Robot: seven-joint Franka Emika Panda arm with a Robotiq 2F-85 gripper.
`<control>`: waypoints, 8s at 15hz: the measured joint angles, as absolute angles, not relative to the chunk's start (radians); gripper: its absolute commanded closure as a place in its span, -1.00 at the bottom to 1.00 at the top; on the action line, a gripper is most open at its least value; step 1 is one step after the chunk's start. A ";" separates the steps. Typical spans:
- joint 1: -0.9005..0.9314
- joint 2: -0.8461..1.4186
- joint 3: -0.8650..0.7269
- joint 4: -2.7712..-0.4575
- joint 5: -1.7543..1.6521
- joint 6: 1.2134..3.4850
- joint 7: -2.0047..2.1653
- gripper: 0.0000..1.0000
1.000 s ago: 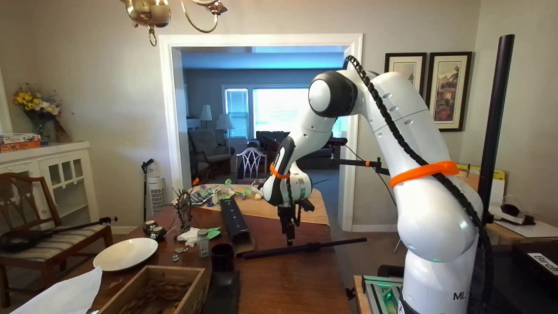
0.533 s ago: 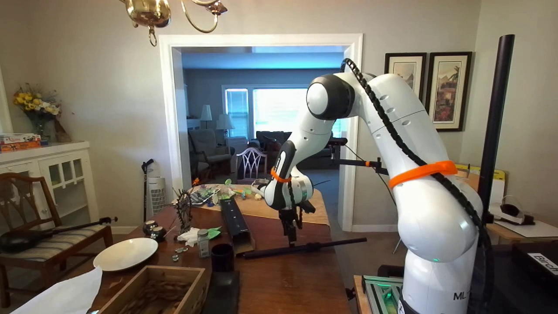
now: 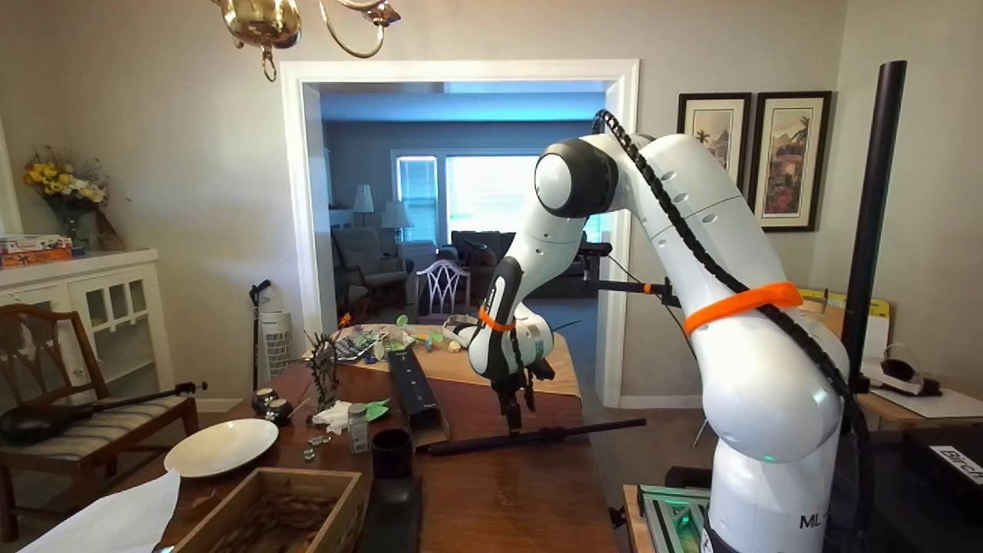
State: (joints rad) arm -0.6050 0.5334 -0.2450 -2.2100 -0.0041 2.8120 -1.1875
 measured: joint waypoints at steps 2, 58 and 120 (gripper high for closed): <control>-0.615 0.533 -0.228 -2.210 -0.004 2.812 -1.180 -1.00; -0.599 0.571 -0.192 -1.887 0.012 2.422 -0.612 0.85; -0.649 1.209 -0.128 -0.719 0.128 1.759 0.017 0.38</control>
State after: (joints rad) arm -0.6494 1.2094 -0.1276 -0.7189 0.1276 1.7586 0.0169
